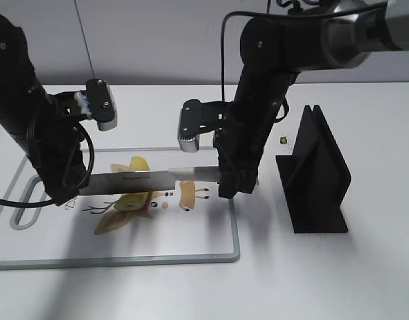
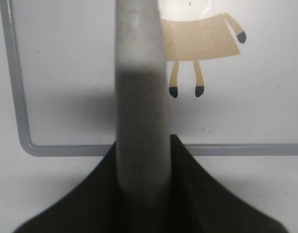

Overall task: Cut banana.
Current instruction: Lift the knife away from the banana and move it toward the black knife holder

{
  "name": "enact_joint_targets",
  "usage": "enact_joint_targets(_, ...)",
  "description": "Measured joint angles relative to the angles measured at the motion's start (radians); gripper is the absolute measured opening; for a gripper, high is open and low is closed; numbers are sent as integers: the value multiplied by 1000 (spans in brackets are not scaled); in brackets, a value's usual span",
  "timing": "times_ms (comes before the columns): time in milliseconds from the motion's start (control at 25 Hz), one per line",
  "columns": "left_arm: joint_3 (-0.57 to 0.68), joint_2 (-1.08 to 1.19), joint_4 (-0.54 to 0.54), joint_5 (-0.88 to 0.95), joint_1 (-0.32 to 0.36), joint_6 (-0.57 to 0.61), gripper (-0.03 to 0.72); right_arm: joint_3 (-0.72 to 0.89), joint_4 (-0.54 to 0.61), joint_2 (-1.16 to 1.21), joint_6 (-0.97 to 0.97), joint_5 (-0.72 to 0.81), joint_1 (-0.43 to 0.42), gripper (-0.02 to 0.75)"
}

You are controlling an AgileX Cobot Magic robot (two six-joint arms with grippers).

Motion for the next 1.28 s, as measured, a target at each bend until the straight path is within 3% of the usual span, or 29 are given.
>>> enact_joint_targets(1280, -16, 121, -27, -27, 3, 8, 22, -9, 6, 86, 1, -19, -3, 174)
